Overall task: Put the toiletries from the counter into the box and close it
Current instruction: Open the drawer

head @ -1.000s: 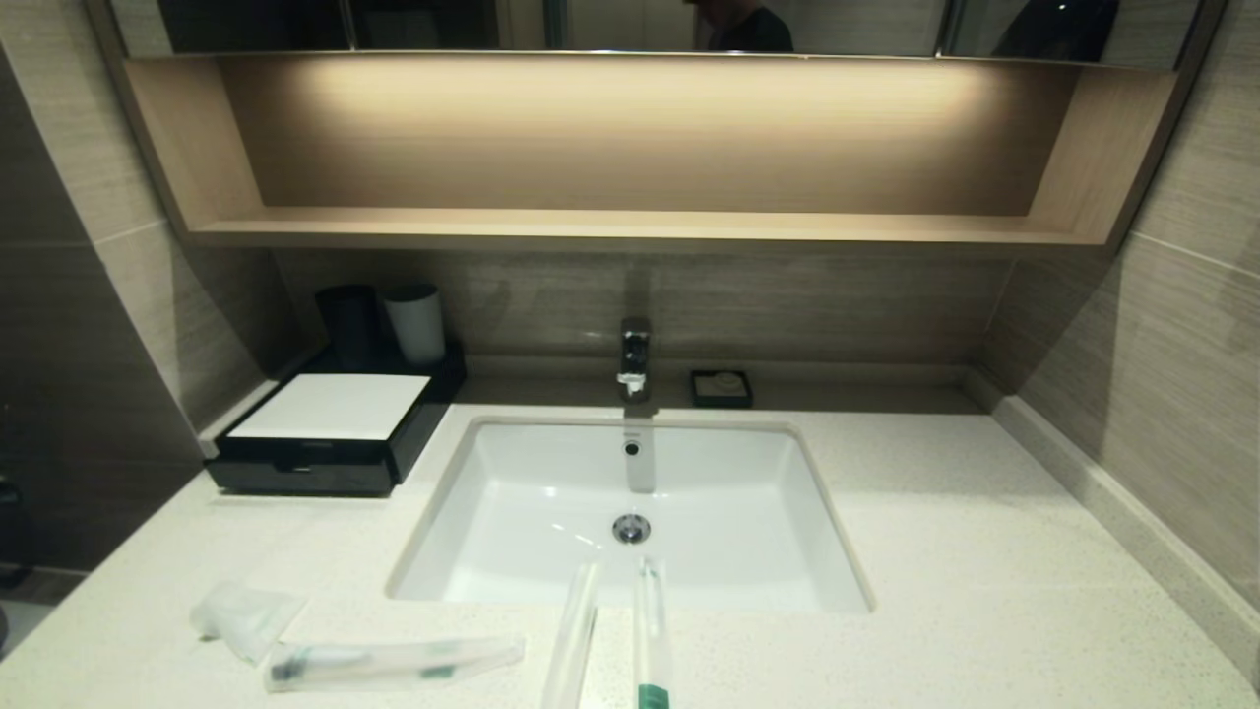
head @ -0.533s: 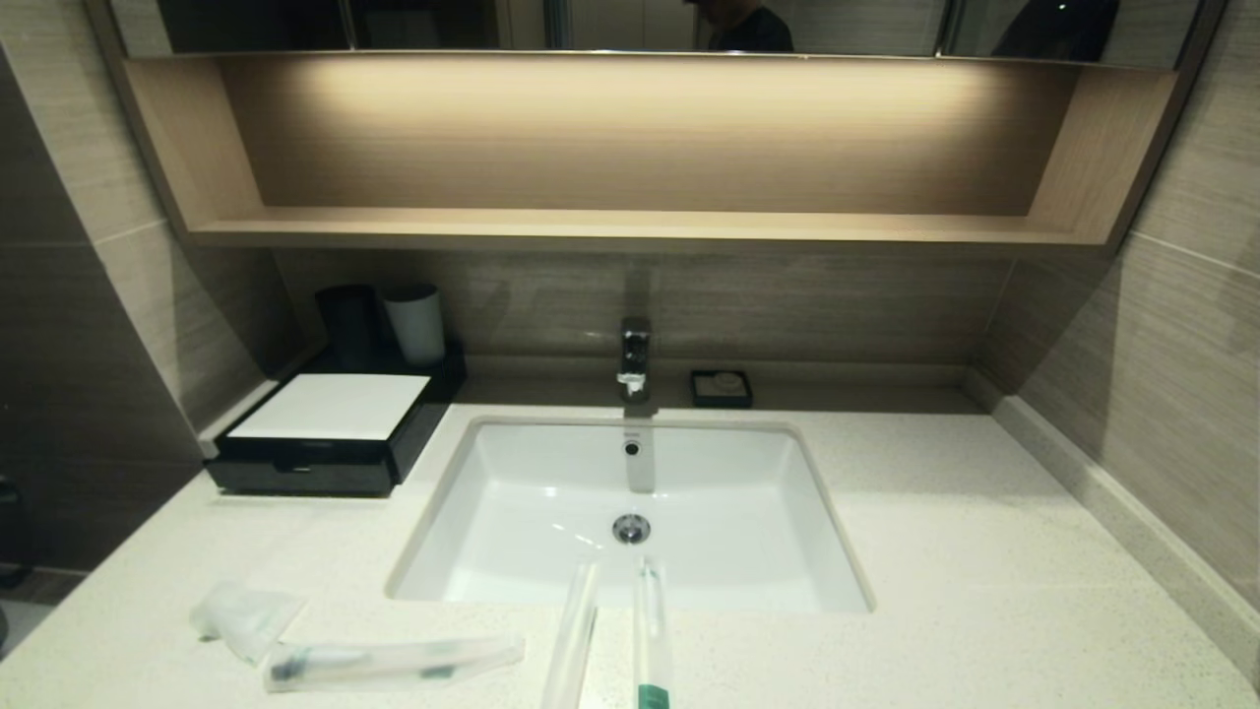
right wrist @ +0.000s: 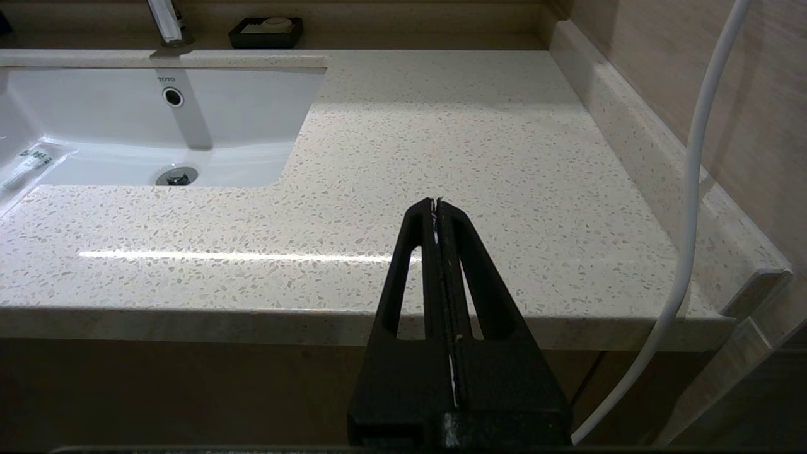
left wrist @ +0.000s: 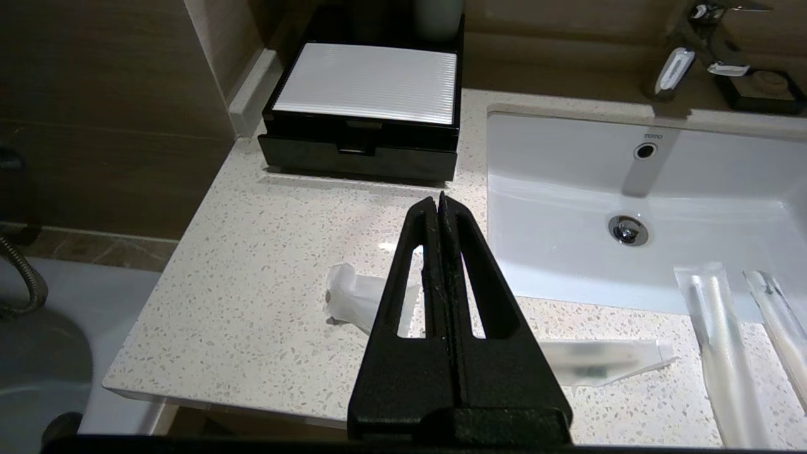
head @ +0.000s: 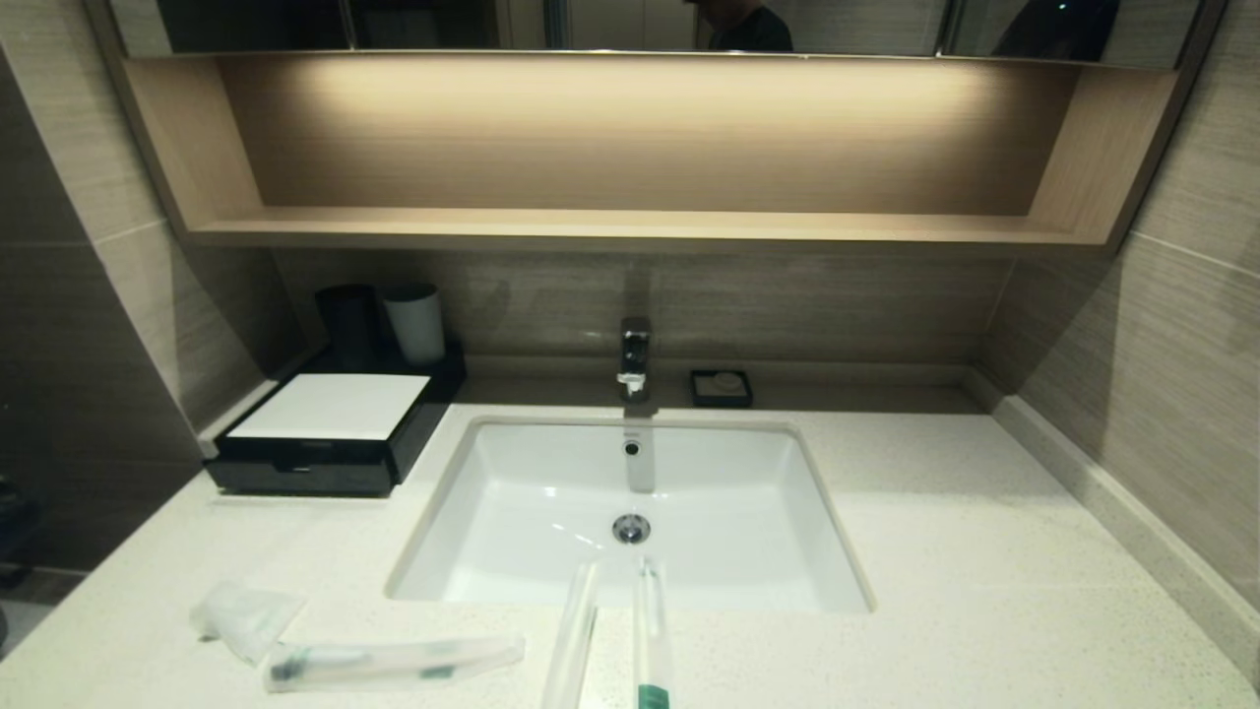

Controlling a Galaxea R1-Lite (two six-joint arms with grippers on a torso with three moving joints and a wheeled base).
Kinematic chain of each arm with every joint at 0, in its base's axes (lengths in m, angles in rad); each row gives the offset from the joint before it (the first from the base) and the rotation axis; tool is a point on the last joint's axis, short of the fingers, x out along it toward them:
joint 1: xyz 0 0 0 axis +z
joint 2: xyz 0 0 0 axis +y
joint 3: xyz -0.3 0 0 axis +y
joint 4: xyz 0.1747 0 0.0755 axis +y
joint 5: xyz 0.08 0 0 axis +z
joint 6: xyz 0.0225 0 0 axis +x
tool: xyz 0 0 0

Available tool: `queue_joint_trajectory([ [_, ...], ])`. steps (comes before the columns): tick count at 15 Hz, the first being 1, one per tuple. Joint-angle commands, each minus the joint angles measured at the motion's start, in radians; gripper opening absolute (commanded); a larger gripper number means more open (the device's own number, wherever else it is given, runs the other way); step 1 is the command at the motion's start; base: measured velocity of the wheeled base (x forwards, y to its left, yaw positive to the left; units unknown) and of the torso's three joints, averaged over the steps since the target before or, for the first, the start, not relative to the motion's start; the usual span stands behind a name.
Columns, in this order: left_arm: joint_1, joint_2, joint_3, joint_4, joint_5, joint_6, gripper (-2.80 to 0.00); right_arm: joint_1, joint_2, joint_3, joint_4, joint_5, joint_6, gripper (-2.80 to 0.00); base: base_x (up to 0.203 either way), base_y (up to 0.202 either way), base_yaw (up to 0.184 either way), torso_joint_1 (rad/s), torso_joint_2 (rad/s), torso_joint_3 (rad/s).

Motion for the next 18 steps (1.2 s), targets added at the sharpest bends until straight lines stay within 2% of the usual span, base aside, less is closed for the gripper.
queue_joint_trajectory([
  [1,0.001,0.161,-0.045,-0.003,0.026,-0.010,-2.80,0.000,0.000,0.002,0.000,0.000,0.000,-2.80,0.000,0.000,0.000,0.000,0.00,0.000],
  [6,0.010,0.358,-0.062,-0.102,0.132,-0.042,-2.80,0.000,0.000,0.002,0.000,0.000,0.000,-2.80,0.000,0.000,0.000,0.000,0.00,0.000],
  [14,0.101,0.634,-0.129,-0.223,0.138,-0.038,-2.80,0.000,0.000,0.002,0.000,0.000,0.000,-2.80,0.000,0.000,0.000,0.000,0.00,0.000],
  [18,0.117,0.786,-0.166,-0.325,0.140,-0.034,-2.80,0.000,0.000,0.002,0.000,0.000,0.000,-2.80,0.000,0.000,0.000,0.000,0.00,0.000],
])
